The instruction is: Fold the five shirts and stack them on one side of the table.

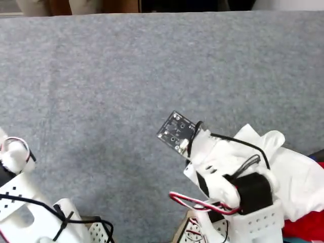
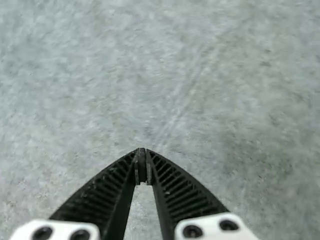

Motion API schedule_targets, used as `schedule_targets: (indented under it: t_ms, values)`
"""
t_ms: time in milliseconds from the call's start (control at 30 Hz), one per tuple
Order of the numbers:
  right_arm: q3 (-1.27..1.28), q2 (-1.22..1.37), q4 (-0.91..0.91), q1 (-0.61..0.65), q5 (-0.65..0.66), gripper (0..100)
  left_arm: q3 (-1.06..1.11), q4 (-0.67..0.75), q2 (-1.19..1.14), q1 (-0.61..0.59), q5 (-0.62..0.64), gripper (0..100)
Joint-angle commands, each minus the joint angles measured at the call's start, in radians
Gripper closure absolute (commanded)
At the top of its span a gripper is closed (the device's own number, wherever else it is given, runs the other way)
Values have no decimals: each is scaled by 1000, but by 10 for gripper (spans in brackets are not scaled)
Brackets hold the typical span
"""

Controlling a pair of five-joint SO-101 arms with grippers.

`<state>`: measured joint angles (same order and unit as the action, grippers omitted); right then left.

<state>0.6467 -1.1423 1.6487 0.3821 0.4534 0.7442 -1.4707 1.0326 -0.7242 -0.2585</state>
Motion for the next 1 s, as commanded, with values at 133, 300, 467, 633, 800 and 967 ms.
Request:
schedule_targets:
  t_ms: [133, 300, 467, 633, 800, 967]
  values:
    - [197, -22, -222, 19, -20, 979, 63, -12, 203, 203, 66, 980]
    - [343, -22, -310, 18, -20, 979, 216, 54, 444, 293, 63, 980]
    - [407, -22, -333, 18, -20, 980, 443, 209, 667, 299, 63, 977]
    - [518, -64, -493, 18, -20, 994, 557, 216, 794, 293, 63, 977]
    - [753, -311, -671, 21, -14, 994, 635, 227, 786, 302, 61, 977]
    - [946, -717, -592, 16, -20, 993, 709, 282, 786, 301, 61, 977]
